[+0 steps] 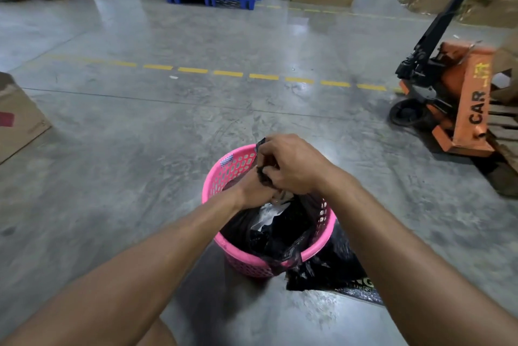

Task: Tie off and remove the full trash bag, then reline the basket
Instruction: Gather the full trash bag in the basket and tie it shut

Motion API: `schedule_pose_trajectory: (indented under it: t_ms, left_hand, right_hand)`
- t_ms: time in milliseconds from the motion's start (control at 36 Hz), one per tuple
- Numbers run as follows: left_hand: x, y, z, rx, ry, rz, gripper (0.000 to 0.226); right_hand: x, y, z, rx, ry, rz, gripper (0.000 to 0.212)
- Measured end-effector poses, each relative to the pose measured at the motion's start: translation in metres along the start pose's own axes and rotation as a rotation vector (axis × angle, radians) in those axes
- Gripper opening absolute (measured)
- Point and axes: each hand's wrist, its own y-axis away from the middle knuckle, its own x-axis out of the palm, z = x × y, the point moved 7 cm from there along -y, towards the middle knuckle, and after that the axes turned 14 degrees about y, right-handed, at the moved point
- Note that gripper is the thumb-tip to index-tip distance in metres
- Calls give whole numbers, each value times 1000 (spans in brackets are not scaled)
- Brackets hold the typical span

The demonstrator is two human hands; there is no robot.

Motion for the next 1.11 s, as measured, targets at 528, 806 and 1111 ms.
schedule_pose_trajectory:
  t_ms: [528, 806, 1111]
  left_hand:
    - [-21, -6, 28, -204, 651, 33, 76]
    - [-28, -8, 26, -258, 732, 142, 62]
    - [-31, -13, 21, -350, 665, -11, 57]
  right_hand:
    - [40, 21, -60, 299, -342, -441, 14]
    - [47, 42, -66, 427, -442, -479, 13]
    - [103, 69, -20, 414, -341, -409, 9]
